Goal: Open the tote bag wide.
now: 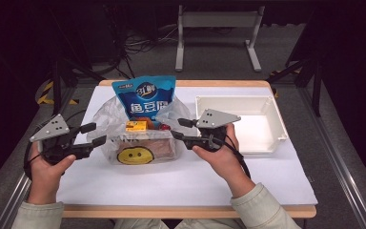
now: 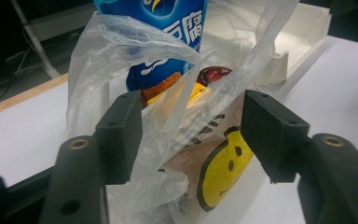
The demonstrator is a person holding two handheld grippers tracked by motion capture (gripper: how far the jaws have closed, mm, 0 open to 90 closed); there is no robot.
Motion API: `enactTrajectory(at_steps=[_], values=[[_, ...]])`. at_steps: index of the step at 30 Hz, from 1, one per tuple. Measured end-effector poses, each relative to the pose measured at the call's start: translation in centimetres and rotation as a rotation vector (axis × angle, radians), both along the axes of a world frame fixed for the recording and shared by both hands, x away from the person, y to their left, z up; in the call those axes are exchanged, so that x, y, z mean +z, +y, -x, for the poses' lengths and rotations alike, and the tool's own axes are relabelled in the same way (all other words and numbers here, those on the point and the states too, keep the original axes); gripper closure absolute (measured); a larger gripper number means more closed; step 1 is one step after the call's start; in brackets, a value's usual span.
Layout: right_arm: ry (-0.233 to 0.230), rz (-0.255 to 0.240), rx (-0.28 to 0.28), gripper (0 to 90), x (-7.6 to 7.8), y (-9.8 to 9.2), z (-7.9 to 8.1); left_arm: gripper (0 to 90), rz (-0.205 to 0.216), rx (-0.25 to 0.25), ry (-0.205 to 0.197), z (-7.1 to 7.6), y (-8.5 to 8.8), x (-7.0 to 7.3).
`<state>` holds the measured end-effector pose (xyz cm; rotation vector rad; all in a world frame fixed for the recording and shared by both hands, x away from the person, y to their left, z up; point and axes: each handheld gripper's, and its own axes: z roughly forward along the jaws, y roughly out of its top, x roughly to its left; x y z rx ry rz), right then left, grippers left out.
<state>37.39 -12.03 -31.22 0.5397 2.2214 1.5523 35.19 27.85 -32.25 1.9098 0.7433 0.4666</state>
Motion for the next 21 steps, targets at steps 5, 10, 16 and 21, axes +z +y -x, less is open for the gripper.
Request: enactTrajectory(at_steps=[5,10,16,21], values=[[-0.015,-0.004,0.007,53.9,0.6,1.2,-0.6,38.3,-0.006,0.019,-0.002,-0.7,-0.8,-0.4],[-0.017,-0.006,0.011,54.8,0.7,1.8,-0.9,37.9,-0.008,0.026,0.004,-1.2,-1.1,-0.5],[-0.013,0.010,0.012,59.2,0.5,2.5,-1.3,38.8,-0.002,0.046,0.006,-1.9,-1.4,-0.6],[-0.011,0.041,0.007,66.0,0.3,3.1,-1.6,46.9,-0.011,0.050,0.005,-2.2,-1.7,-0.7]])
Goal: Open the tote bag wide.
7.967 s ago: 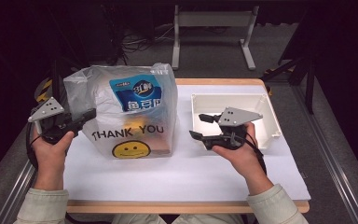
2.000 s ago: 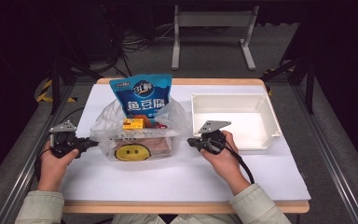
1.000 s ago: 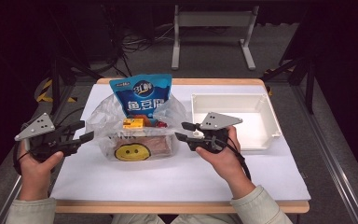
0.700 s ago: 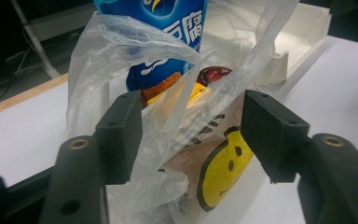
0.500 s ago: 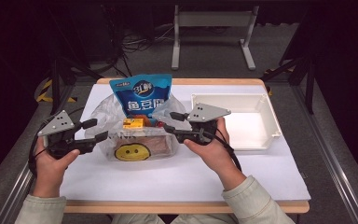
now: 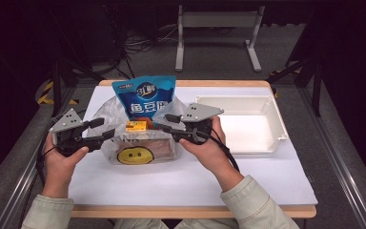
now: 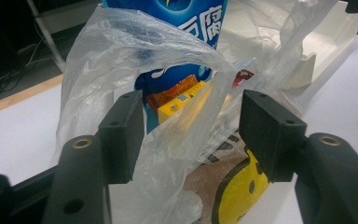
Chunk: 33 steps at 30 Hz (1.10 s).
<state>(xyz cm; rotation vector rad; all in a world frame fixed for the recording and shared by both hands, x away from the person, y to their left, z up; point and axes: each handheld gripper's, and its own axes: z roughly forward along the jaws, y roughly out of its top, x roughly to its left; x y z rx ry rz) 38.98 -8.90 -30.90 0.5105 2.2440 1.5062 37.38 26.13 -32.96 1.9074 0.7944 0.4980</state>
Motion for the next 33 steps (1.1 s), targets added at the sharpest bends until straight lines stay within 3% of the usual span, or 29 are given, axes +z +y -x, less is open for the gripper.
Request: enactTrajectory(at_steps=[1,8,12,22,33], values=[[0.000,0.007,-0.001,67.9,0.0,0.1,-0.1,46.9,-0.002,0.004,-0.001,0.0,0.0,0.0],[-0.006,0.058,-0.016,87.2,-0.3,0.1,-0.6,77.4,-0.014,0.011,-0.013,0.0,0.4,-0.1],[0.009,0.068,-0.022,90.0,-0.5,-0.4,-0.6,87.3,-0.039,0.010,0.005,0.1,0.9,-0.4],[0.071,0.084,-0.071,90.0,-2.3,-3.1,-0.5,89.8,-0.042,0.032,0.073,-0.7,2.6,-2.2],[0.171,0.109,-0.106,90.0,-5.7,-5.3,-0.9,90.0,-0.059,0.068,0.167,-1.6,3.7,-4.5]])
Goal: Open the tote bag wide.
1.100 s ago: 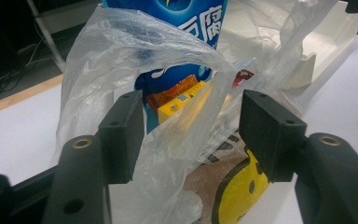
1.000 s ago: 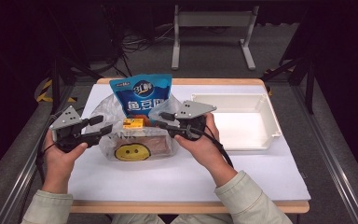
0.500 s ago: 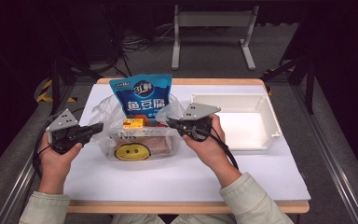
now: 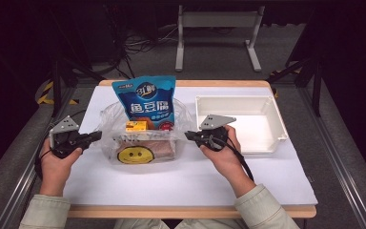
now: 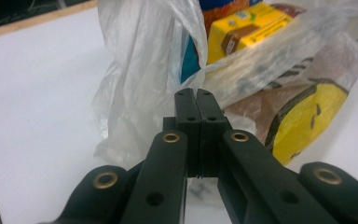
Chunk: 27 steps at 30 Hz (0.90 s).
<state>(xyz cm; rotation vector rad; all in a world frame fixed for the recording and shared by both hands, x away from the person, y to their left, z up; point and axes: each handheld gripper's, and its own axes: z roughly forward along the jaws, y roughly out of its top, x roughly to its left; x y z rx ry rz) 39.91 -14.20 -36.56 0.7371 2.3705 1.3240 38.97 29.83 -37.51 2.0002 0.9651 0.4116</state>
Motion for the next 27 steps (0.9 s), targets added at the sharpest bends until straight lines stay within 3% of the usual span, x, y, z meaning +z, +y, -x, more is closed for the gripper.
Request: enactTrajectory(at_steps=[8,20,27], values=[[0.066,0.040,-0.002,90.0,-2.5,-0.7,0.2,90.0,0.007,0.004,0.052,0.1,0.5,-1.3],[0.119,0.095,0.003,90.0,-4.0,-1.1,0.5,90.0,0.024,0.032,0.124,0.0,1.8,-3.7],[0.160,0.122,0.009,90.0,-4.7,-1.5,0.7,90.0,0.007,0.039,0.149,-0.4,1.9,-4.5]])
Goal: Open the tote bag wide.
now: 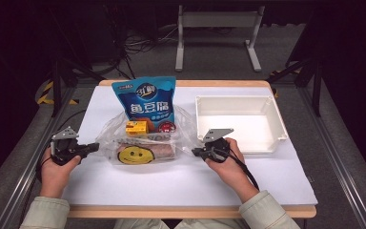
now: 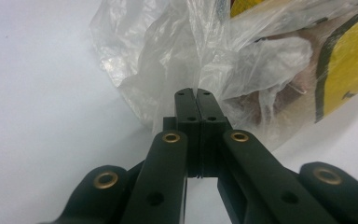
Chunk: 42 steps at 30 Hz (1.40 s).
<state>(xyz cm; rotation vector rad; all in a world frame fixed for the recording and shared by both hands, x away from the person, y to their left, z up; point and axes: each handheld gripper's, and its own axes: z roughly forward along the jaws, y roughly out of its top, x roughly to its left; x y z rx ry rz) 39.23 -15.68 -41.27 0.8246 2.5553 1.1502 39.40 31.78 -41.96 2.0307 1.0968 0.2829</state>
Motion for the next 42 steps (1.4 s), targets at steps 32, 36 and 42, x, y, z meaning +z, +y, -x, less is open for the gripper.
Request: enactTrajectory(at_steps=[32,36,42], values=[[0.150,0.070,-0.025,90.0,-2.2,-2.3,0.5,89.9,0.004,-0.004,0.078,-1.1,-0.6,-2.3],[0.112,0.035,-0.014,89.0,-1.2,-2.6,0.9,89.8,0.016,-0.013,0.053,-0.9,-0.6,-1.8],[0.057,-0.012,-0.008,78.1,0.5,-2.7,1.4,89.7,0.033,-0.014,0.028,-0.6,-0.5,-1.3]])
